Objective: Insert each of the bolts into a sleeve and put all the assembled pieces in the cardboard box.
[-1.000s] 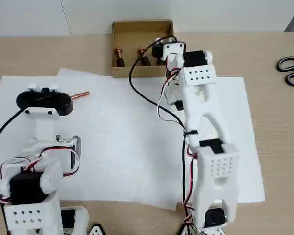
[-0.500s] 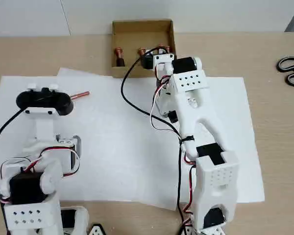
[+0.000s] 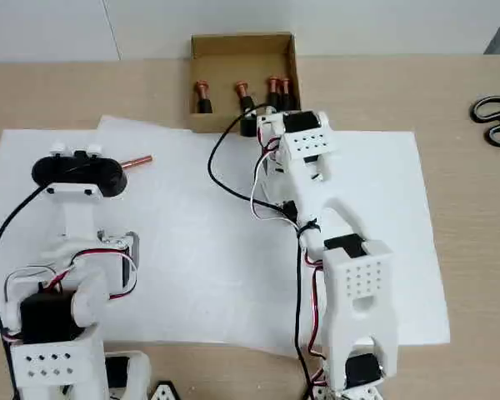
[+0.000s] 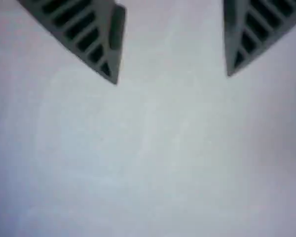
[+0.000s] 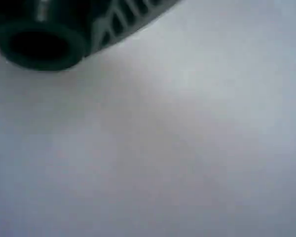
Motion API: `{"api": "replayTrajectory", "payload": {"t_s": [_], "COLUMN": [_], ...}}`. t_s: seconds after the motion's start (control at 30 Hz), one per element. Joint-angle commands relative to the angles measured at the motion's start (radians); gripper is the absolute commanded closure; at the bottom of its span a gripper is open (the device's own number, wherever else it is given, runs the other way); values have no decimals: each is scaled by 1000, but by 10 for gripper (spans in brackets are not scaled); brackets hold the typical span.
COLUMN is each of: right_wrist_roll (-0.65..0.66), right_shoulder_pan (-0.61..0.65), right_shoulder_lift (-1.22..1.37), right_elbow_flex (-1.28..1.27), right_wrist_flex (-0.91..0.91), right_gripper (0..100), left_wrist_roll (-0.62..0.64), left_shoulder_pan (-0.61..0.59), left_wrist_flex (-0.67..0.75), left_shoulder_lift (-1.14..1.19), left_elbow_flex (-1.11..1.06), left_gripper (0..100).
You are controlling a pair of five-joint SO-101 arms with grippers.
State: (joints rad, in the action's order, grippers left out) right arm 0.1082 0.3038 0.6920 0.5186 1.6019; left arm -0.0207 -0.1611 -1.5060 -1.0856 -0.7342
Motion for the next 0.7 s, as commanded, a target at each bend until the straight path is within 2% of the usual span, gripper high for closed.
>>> {"api": "replayTrajectory", "payload": {"t_s": [0.0,0.13,0.67], "right_wrist_roll": [-6,-3,8], "right_shoulder_pan": [5,5,5], "right_shoulder_lift": [5,-2,-93], "right_elbow_flex": [8,8,2], "right_wrist_flex": [8,45,74], "right_gripper": [868,786,812], "left_wrist_roll": [5,5,5], "left_shoulder_pan": [-2,0,0], "left_wrist_flex": [23,23,21], "left_shoulder_lift": [-6,-6,-6], "left_elbow_flex": [4,5,7], "left_gripper": [866,866,866]}}
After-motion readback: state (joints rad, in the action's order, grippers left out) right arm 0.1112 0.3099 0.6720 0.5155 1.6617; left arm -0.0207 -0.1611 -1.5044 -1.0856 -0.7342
